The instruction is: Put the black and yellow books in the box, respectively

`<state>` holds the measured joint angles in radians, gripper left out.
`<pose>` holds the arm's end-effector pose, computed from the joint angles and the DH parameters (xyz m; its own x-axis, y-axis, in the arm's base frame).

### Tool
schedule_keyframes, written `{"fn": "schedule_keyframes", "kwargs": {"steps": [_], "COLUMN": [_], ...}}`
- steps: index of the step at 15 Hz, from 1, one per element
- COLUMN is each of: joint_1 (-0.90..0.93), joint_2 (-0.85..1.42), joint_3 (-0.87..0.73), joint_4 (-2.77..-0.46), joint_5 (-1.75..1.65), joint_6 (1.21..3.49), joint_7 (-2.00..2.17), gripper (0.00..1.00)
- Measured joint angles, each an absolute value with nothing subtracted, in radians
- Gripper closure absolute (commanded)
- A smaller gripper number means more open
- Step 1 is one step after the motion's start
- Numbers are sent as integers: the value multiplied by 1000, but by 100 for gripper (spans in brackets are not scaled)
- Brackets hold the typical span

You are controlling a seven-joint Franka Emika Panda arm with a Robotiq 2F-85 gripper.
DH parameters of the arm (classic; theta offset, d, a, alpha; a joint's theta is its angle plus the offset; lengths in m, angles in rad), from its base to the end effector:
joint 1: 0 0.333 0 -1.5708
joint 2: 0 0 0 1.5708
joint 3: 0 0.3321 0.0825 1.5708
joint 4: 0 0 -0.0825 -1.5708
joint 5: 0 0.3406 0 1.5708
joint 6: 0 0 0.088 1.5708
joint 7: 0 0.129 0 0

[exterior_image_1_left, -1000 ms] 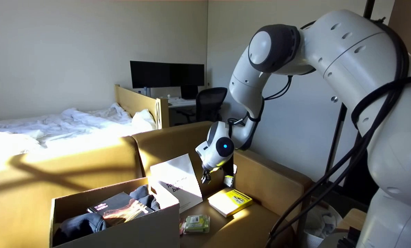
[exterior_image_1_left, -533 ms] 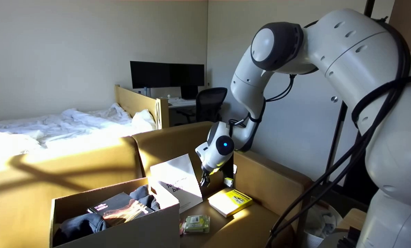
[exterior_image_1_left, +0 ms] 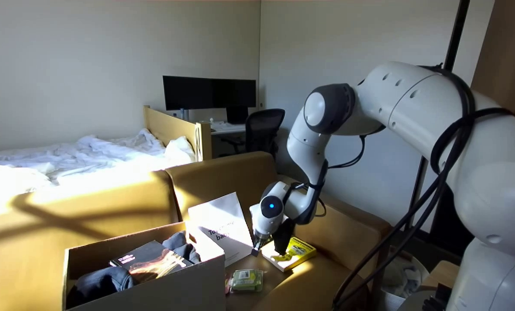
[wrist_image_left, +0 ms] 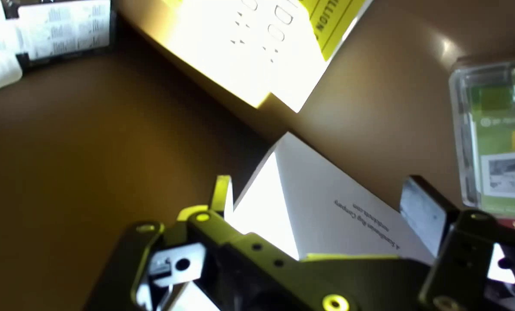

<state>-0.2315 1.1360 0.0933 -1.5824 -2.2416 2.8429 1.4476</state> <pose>0.5886 -0.0469 -0.0211 0.7753 0.5466 0.3164 0.3595 -0.7938 0.4905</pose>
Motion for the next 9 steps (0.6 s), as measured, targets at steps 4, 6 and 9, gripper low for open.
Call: {"fn": "schedule_keyframes", "kwargs": {"steps": [4,6,9], "joint_1": [-348,-419,-583], "joint_2": [1182,1165,1152], "joint_3": [141,198,300], "joint_4": [-1513,-1518,-1531], "joint_5": [-2246,-2296,-2407], "joint_6": [2991,3054,3118], "joint_7": [1494,1552,1642], "gripper": [0,0,0]}}
